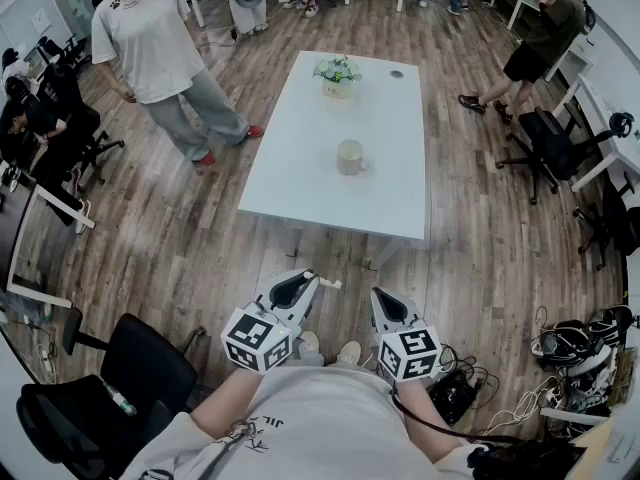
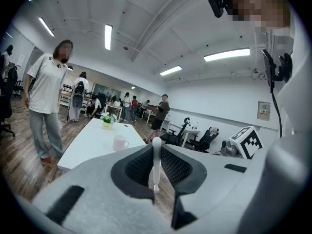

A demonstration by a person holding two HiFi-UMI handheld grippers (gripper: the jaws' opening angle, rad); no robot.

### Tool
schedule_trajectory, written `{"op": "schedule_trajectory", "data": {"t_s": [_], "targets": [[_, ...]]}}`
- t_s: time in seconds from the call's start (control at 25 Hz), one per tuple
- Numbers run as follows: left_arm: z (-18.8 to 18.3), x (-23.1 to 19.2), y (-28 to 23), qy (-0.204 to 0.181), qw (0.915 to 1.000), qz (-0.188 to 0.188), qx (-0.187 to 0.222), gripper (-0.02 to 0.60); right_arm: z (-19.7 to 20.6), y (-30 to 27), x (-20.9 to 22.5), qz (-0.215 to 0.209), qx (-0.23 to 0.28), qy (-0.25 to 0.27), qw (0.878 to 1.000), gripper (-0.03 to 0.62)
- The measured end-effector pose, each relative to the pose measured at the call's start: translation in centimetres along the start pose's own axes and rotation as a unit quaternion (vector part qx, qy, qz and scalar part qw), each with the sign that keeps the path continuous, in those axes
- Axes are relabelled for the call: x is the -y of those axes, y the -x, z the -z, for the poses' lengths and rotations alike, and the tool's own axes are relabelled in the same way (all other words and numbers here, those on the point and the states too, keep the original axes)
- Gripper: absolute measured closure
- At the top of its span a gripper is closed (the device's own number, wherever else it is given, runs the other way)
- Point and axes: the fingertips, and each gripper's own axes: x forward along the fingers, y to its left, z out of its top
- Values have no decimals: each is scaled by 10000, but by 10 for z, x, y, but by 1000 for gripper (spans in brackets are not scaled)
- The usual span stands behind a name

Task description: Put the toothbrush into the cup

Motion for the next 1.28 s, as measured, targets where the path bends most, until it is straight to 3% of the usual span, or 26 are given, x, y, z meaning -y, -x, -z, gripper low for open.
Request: {"op": "schedule_trajectory", "data": {"t_s": [0.92,1.28], "targets": [[-1,-15,6,20,10000,25,48,525,-5,-13,3,226,191,-202,9994,575],[-3,-42,22,46,9999,144,52,525,-17,-35,-19,190,188,-152,9995,576]]}}
